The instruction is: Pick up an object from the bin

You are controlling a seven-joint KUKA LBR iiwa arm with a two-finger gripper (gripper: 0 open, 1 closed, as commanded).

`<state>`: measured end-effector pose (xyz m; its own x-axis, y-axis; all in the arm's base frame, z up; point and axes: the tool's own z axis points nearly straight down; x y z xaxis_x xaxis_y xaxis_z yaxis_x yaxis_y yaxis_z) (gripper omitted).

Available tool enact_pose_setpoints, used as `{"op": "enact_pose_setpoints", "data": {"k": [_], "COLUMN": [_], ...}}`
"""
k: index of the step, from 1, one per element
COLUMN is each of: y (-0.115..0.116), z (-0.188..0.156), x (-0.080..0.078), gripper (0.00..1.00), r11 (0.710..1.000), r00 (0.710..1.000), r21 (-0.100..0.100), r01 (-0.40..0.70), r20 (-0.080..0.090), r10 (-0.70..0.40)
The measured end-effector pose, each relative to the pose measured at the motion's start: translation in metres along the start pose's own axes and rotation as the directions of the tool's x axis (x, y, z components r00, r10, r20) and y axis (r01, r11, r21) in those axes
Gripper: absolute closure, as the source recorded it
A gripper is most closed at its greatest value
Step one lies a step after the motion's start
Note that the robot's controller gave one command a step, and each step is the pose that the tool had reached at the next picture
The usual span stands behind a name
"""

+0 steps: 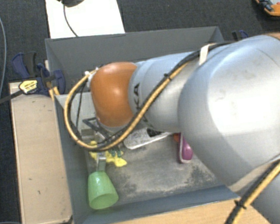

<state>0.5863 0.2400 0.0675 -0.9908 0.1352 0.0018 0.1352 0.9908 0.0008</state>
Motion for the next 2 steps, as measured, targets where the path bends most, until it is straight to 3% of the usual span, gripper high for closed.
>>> {"op": "enact_pose_setpoints", "data": {"k": [1, 2], "y": [-0.013, -0.003], "z": [-0.072, -0.010], "x": [0.022, 0.003], "gripper": [0.00, 0.00], "r11": [0.995, 1.000], "r00": [0.995, 1.000], "r21": [-0.006, -0.001], "r01": [-0.097, -0.018], "r20": [0.011, 0.001], "r10": [0.097, 0.018]}}
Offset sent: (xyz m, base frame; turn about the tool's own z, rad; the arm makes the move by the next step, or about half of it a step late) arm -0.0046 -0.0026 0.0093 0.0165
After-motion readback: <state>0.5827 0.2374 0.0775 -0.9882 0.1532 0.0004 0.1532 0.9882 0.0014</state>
